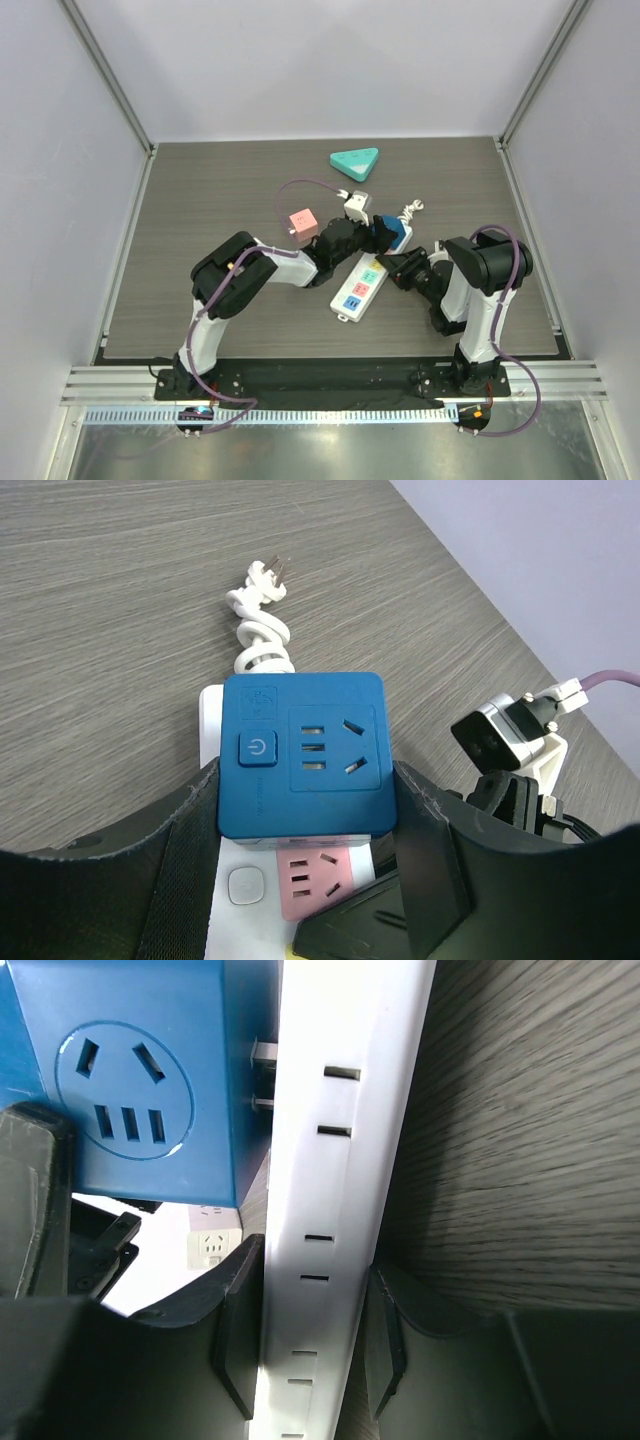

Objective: Pull the plug off the socket

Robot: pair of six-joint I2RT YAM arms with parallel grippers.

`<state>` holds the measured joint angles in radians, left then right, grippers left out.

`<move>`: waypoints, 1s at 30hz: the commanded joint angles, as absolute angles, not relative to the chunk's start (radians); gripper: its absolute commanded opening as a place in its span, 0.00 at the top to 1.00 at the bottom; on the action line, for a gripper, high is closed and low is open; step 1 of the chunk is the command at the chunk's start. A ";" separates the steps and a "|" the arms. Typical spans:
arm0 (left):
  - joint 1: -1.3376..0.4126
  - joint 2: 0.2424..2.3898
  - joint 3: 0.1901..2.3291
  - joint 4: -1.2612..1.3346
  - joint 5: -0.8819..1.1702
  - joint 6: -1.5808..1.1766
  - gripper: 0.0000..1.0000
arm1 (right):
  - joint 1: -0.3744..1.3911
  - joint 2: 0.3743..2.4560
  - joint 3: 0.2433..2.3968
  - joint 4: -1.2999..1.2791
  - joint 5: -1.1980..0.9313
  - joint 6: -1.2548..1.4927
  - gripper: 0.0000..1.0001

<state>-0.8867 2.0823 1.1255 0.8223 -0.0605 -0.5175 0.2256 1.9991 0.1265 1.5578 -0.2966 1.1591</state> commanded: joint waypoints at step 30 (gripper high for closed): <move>-0.937 1.944 1.123 0.882 -0.082 -0.354 1.00 | 0.227 2.163 0.083 1.669 -0.204 0.976 0.99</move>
